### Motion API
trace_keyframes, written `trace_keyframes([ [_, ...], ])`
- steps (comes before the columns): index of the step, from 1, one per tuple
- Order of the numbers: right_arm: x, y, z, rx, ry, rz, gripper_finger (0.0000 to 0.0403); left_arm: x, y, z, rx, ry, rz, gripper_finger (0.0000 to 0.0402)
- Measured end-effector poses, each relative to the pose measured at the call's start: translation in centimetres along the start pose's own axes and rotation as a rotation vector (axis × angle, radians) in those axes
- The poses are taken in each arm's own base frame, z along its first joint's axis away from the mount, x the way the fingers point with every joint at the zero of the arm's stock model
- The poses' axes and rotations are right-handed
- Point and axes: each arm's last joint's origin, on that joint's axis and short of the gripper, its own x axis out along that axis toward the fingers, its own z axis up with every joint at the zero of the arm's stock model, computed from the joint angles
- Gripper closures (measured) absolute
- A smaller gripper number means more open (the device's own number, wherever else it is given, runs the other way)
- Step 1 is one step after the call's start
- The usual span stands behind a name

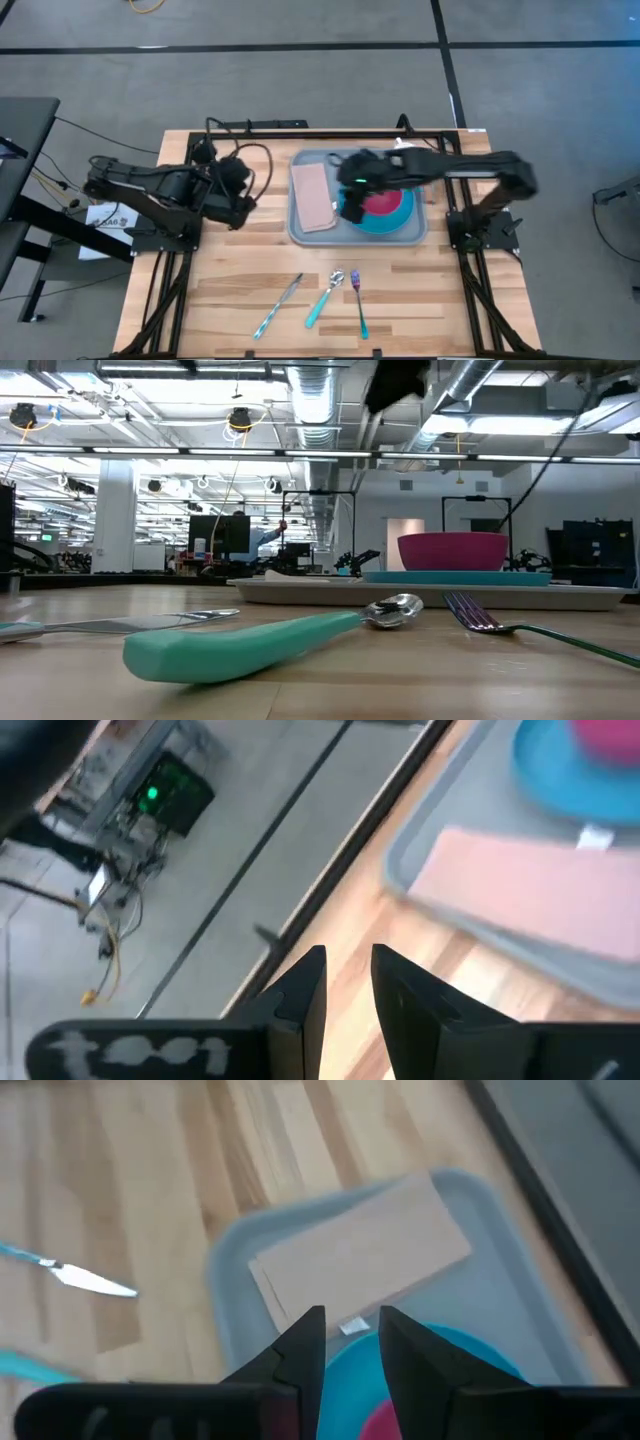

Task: Set up tray
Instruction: Put the light brown table napkin to the left of the blue plate on the gray serving tray

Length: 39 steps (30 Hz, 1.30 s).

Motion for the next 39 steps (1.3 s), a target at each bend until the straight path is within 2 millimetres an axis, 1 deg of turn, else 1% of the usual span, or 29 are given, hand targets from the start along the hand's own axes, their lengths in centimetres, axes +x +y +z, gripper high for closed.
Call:
trace_keyframes([
  [1, -1.2, 0.0, -0.9, -0.006, -0.026, -0.002, 0.0312, 0.5, -0.1, -1.0, -0.008, 0.006, 0.002, 0.0329],
  [3, -2.8, 0.0, -3.1, -0.014, -0.085, 0.007, 0.0312, 1.7, -0.6, -2.9, -0.041, -0.001, -0.018, 0.0329],
  [5, -3.2, -0.1, -6.1, -0.017, -0.138, 0.033, 0.0312, 2.8, -1.5, -4.3, -0.069, -0.018, -0.092, 0.0329],
  [8, -2.3, -0.1, -11.1, 0.018, -0.216, 0.100, 0.0312, 4.4, -3.3, -5.5, -0.064, -0.078, -0.284, 0.0329],
  [10, -1.1, -0.2, -14.6, 0.066, -0.240, 0.145, 0.0312, 5.5, -4.5, -5.6, -0.066, -0.163, -0.418, 0.0329],
  [12, -0.1, -0.3, -17.5, 0.109, -0.290, 0.184, 0.0312, 6.9, -5.4, -5.3, -0.078, -0.264, -0.520, 0.0329],
  [14, 0.6, -0.3, -19.7, 0.119, -0.342, 0.213, 0.0312, 8.6, -5.8, -4.8, -0.090, -0.353, -0.591, 0.0329],
  [16, 0.9, -0.3, -21.4, 0.121, -0.397, 0.232, 0.0312, 10.7, -5.9, -4.4, -0.112, -0.398, -0.649, 0.0329],
  [19, 0.8, -0.4, -22.8, 0.120, -0.458, 0.250, 0.0312, 14.4, -5.5, -3.8, -0.157, -0.378, -0.687, 0.0329],
  [21, 0.5, -0.5, -23.3, 0.094, -0.491, 0.246, 0.0312, 17.2, -5.4, -3.4, -0.190, -0.360, -0.696, 0.0329],
  [26, -0.5, -0.8, -23.6, 0.046, -0.574, 0.196, 0.0312, 23.9, -5.7, -3.9, -0.252, -0.223, -0.732, 0.0329],
  [30, -1.0, -1.0, -23.6, 0.046, -0.609, 0.196, 0.0312, 28.2, -6.3, -4.2, -0.258, -0.116, -0.648, 0.0329],
  [32, -1.2, -1.1, -23.6, 0.032, -0.619, 0.194, 0.0312, 30.0, -6.7, -4.1, -0.246, -0.085, -0.605, 0.0329],
  [35, -1.4, -1.2, -23.7, -0.005, -0.635, 0.183, 0.0312, 31.7, -7.1, -3.7, -0.209, -0.041, -0.591, 0.0329],
  [39, -1.5, -1.3, -23.7, -0.018, -0.644, 0.180, 0.0312, 32.8, -7.4, -3.2, -0.208, 0.040, -0.539, 0.0329],
])
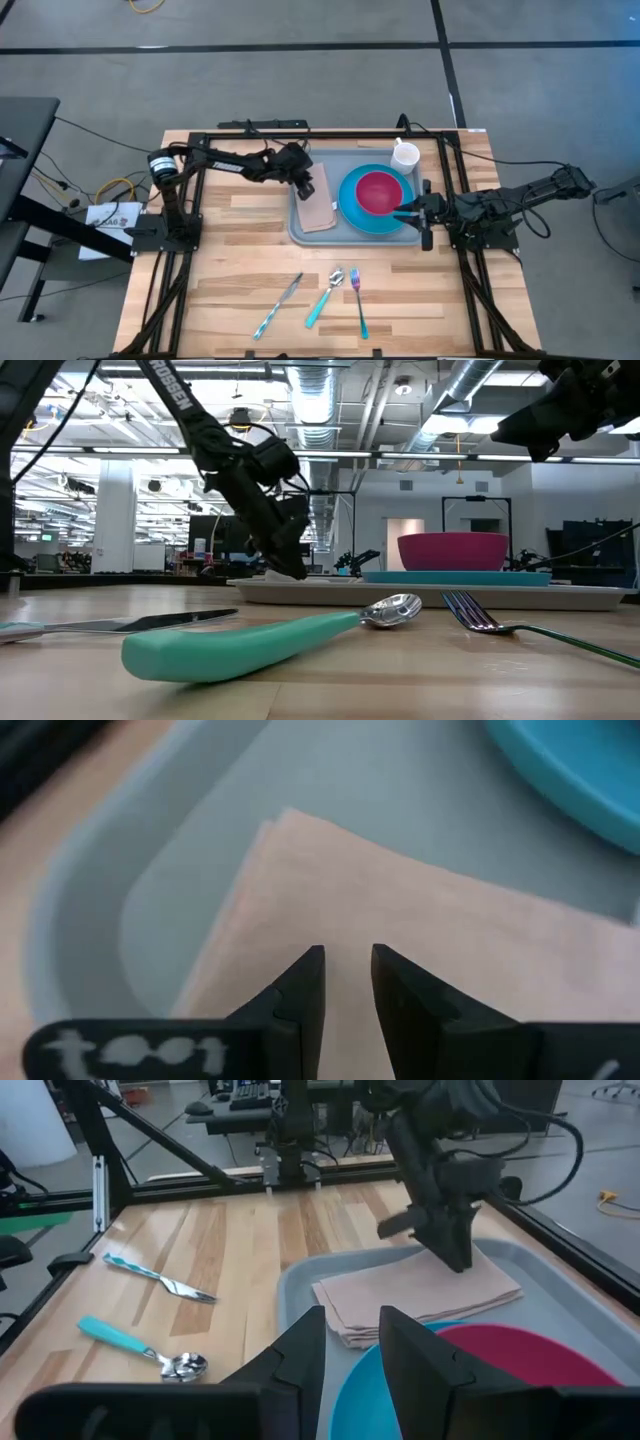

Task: Set up tray
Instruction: Put the light brown table napkin to the left of the blue plate on the gray serving tray

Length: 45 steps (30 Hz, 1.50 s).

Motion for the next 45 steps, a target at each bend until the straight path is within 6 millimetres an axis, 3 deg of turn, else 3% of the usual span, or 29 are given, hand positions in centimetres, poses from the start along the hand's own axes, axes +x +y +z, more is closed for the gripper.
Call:
trace_keyframes([
  [9, 0.0, 0.0, 0.0, -0.001, 0.000, 0.000, 0.0312, 0.1, 0.0, 0.7, -0.020, -0.020, 0.072, 0.0329],
  [16, 0.0, 0.0, 0.0, 0.000, 0.000, 0.001, 0.0312, 1.5, 0.0, -0.4, -0.044, 0.021, 0.129, 0.0329],
  [45, 0.0, 0.0, 0.0, 0.000, -0.001, 0.001, 0.0312, 1.8, -0.4, 0.8, -0.065, -0.118, 0.068, 0.0329],
])
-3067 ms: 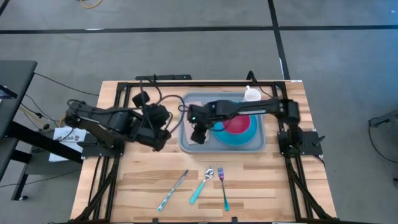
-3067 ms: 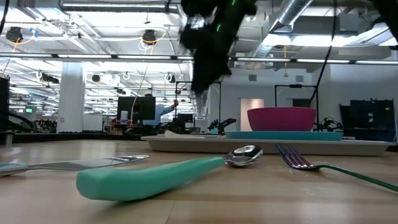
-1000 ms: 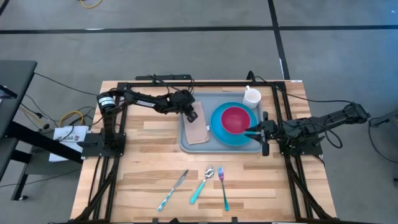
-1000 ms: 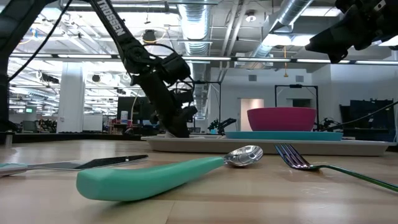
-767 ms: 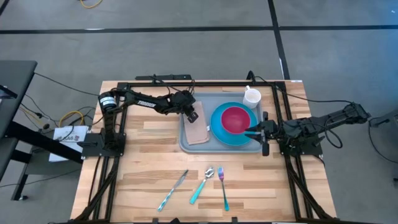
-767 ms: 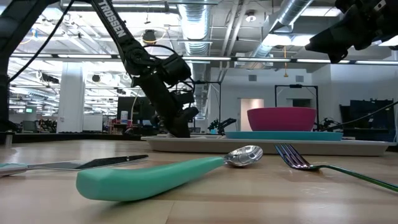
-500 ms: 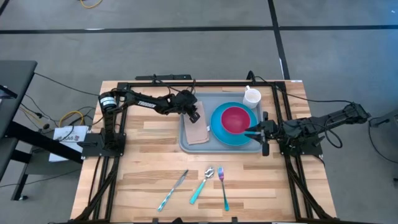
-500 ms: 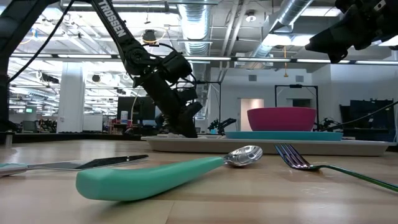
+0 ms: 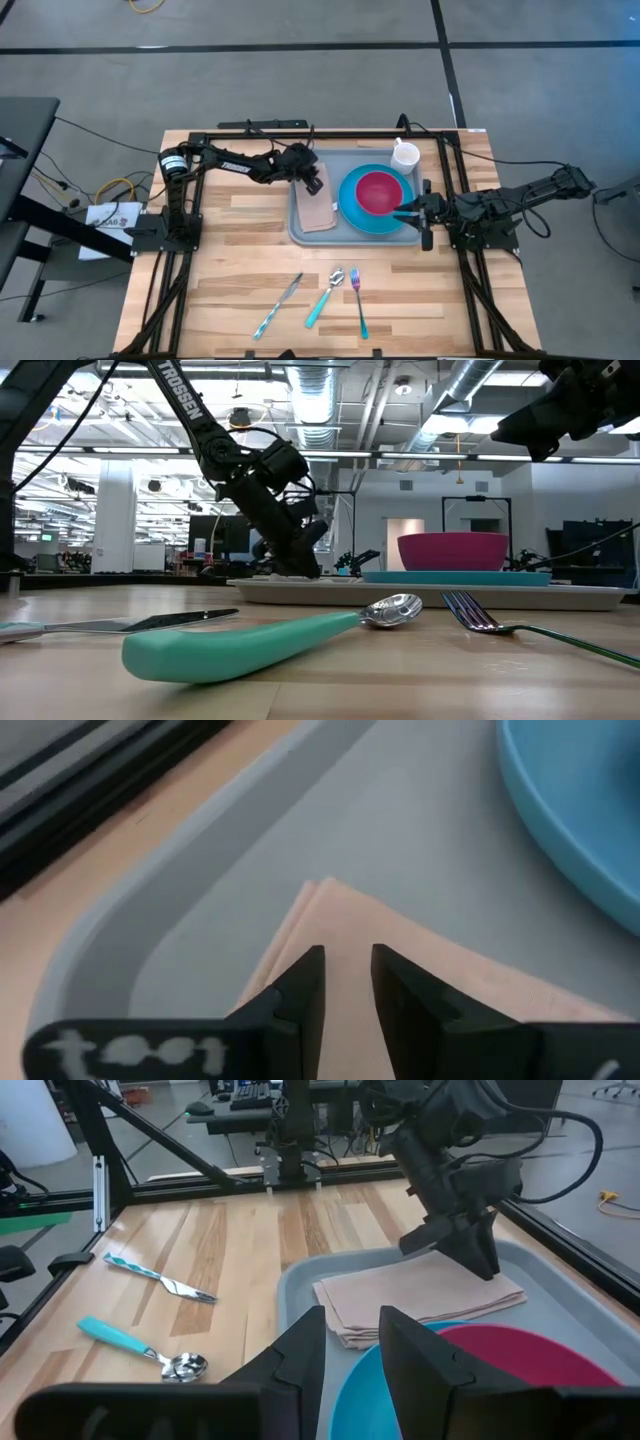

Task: Set up tray
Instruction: Put the light brown table napkin to the left of the blue plate on the gray serving tray

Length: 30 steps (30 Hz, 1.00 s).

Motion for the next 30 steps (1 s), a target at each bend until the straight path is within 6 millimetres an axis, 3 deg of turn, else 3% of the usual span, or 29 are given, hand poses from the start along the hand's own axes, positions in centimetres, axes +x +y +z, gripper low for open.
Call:
trace_keyframes([
  [19, 0.0, 0.0, 0.0, 0.000, 0.000, 0.000, 0.0312, -0.1, -1.1, -0.4, -0.030, 0.002, 0.057, 0.0329],
  [30, 0.0, 0.0, 0.0, 0.001, -0.004, 0.001, 0.0312, 2.8, -1.6, -1.8, -0.115, -0.051, 0.024, 0.0329],
])
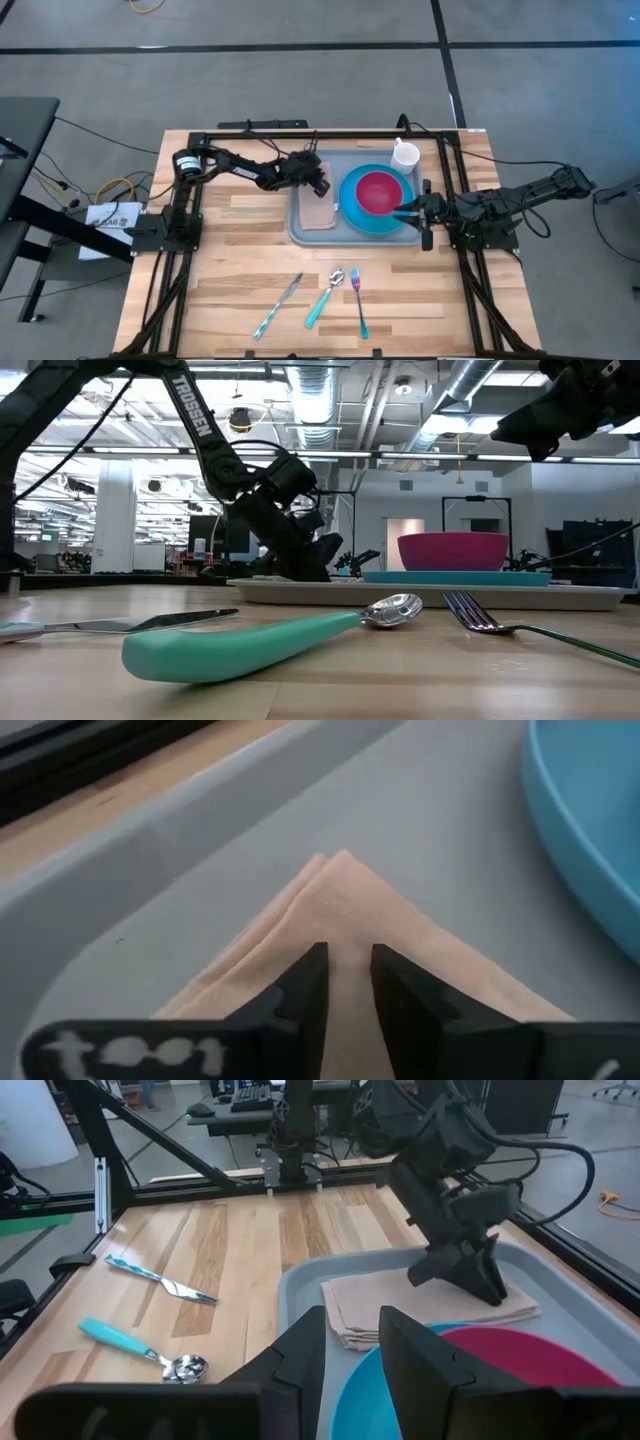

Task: Set up tray
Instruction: Put the light brown table napkin to the left of the blue plate on the gray serving tray, then put the green spoon on the light brown table napkin on the gray serving tray

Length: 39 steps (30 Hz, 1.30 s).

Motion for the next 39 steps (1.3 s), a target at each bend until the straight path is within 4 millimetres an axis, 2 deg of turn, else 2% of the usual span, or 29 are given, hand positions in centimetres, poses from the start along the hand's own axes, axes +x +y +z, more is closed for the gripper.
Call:
trace_keyframes([
  [15, 0.0, 0.0, 0.0, -0.001, 0.001, 0.000, 0.0312, 0.2, -0.2, 0.1, 0.016, -0.026, -0.047, 0.0329],
  [20, 0.0, 0.0, 0.0, -0.001, 0.001, 0.000, 0.0312, -1.2, -0.5, 1.1, 0.000, -0.021, -0.058, 0.0329],
  [25, 0.0, 0.0, 0.0, -0.001, 0.001, -0.001, 0.0312, -4.9, -1.3, 3.7, 0.005, -0.036, -0.072, 0.0329],
  [31, 0.0, 0.0, 0.0, -0.069, -0.001, 0.000, 0.0312, -12.7, -2.9, 6.5, 0.047, -0.013, -0.159, 0.0329],
  [35, 0.0, 0.0, 0.0, -0.118, -0.003, -0.001, 0.0312, -18.0, -4.2, 6.8, -0.012, 0.042, -0.293, 0.0329],
  [39, 0.0, 0.0, 0.3, -0.192, -0.026, -0.001, 0.0312, -21.6, -6.4, 5.6, -0.127, 0.193, -0.474, 0.0329],
])
